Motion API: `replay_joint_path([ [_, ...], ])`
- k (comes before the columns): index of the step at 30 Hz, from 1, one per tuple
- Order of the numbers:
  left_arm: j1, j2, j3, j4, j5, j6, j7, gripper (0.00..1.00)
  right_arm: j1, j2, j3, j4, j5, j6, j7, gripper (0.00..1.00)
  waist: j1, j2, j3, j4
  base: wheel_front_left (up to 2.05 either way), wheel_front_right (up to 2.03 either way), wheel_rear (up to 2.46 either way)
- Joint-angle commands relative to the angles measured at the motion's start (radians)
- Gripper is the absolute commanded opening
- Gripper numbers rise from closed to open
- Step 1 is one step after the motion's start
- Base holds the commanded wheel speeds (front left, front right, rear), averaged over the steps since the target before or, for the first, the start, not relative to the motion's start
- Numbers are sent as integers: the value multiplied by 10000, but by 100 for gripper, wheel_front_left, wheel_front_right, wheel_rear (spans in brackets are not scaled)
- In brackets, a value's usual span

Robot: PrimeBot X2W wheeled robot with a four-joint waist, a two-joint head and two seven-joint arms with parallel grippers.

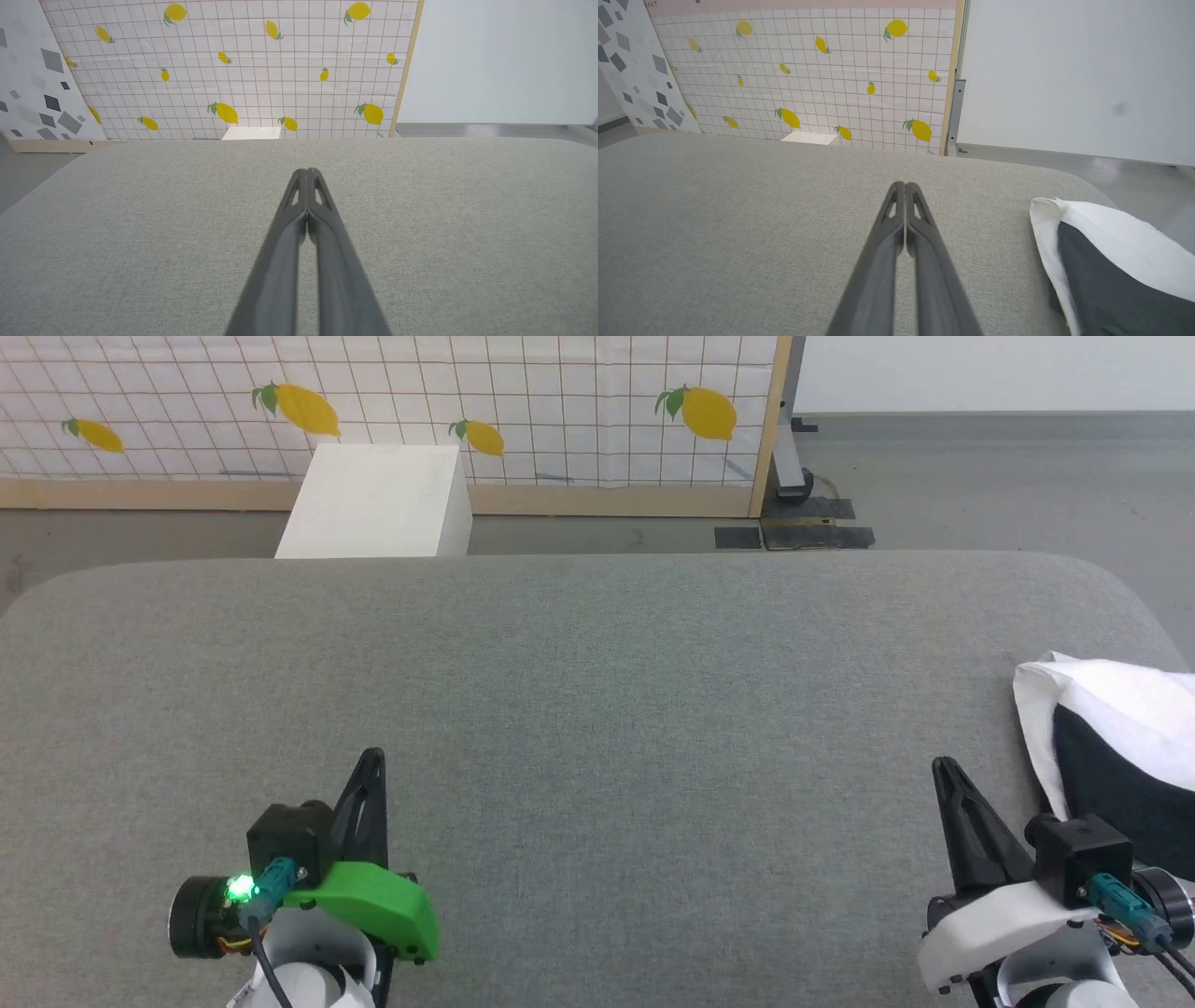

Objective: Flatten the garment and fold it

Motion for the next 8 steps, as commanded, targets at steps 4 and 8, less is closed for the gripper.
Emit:
replay_joint_path([
  [4, 236, -46, 86, -157, 188, 79, 117, 0, -187, 12, 57, -67, -130, -13, 80, 0, 0, 81, -7, -32, 0, 0, 0],
  [8, 273, -48, 120, -245, 260, 111, 197, 0, -205, 13, 86, -76, -164, -13, 133, 0, 0, 85, -13, -61, 0, 0, 0],
])
